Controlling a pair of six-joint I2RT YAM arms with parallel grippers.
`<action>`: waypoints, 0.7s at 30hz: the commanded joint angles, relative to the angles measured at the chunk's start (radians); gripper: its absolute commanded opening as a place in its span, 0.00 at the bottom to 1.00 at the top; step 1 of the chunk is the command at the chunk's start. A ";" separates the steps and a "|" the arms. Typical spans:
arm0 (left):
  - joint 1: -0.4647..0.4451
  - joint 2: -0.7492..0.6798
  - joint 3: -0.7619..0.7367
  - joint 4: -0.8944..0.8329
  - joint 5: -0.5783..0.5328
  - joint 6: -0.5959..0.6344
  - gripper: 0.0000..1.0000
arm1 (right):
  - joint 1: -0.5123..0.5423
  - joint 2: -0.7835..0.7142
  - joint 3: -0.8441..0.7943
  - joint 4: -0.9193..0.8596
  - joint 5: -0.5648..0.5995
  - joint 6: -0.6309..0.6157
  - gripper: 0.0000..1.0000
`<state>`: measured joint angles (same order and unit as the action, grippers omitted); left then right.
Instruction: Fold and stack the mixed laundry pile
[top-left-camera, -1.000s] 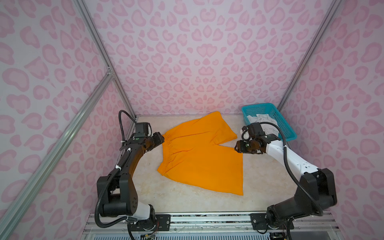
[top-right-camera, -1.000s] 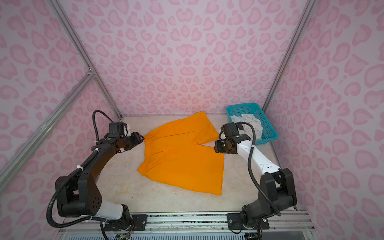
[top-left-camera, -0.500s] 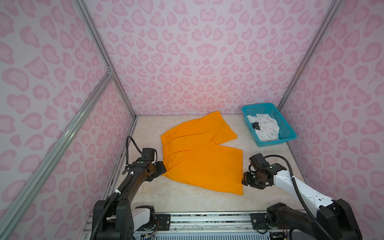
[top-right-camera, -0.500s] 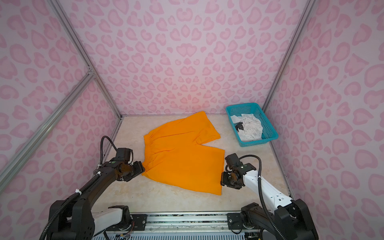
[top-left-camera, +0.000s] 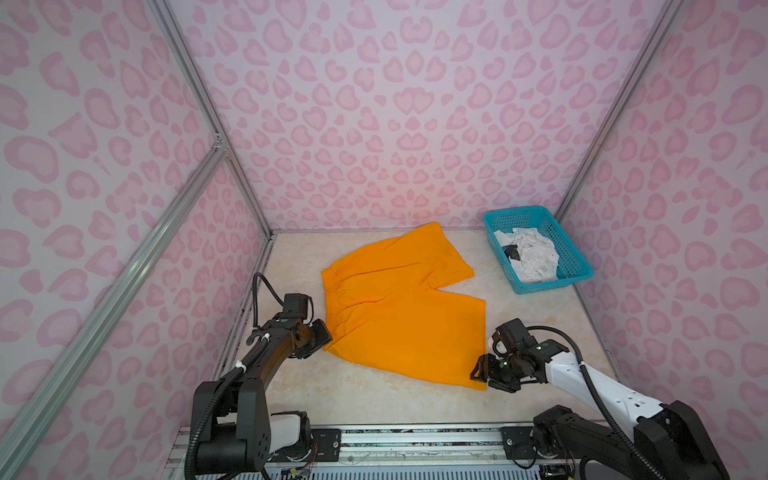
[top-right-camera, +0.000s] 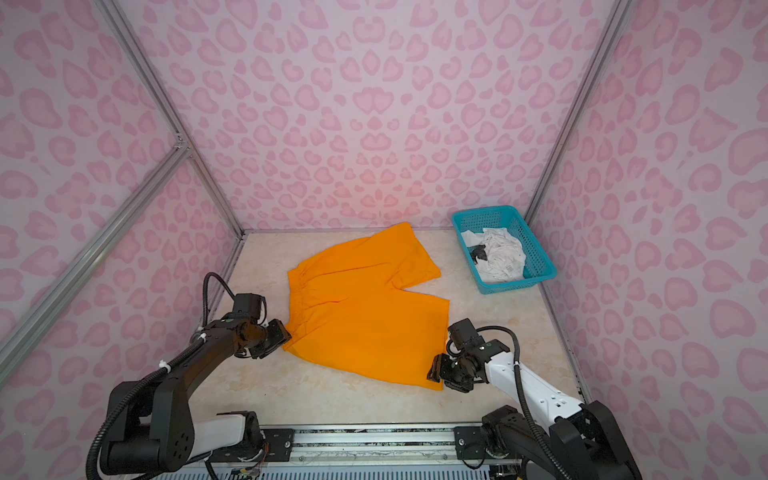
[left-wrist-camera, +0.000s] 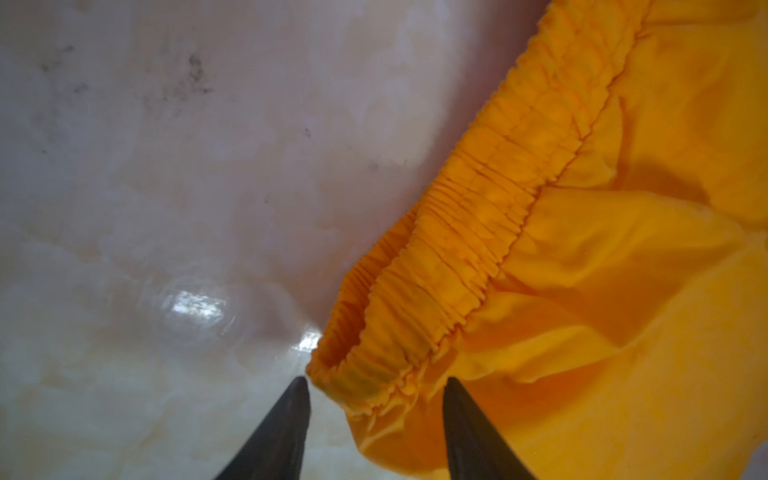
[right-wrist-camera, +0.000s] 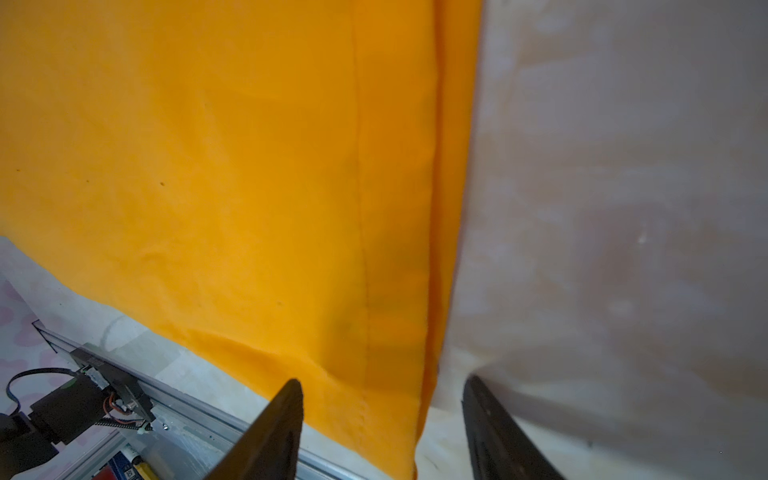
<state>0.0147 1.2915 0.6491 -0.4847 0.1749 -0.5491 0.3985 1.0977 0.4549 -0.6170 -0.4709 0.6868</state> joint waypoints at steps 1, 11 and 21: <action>0.013 0.014 -0.005 0.043 0.010 0.007 0.53 | 0.003 0.011 -0.020 -0.009 -0.007 0.025 0.63; 0.031 0.068 -0.022 0.097 0.008 0.026 0.43 | 0.023 -0.003 -0.028 -0.042 0.003 0.048 0.58; 0.036 0.054 -0.065 0.135 0.025 0.017 0.30 | 0.046 -0.096 -0.079 -0.036 0.011 0.129 0.61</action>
<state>0.0505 1.3521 0.5919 -0.3607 0.1947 -0.5308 0.4397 1.0065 0.3908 -0.5720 -0.4965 0.7784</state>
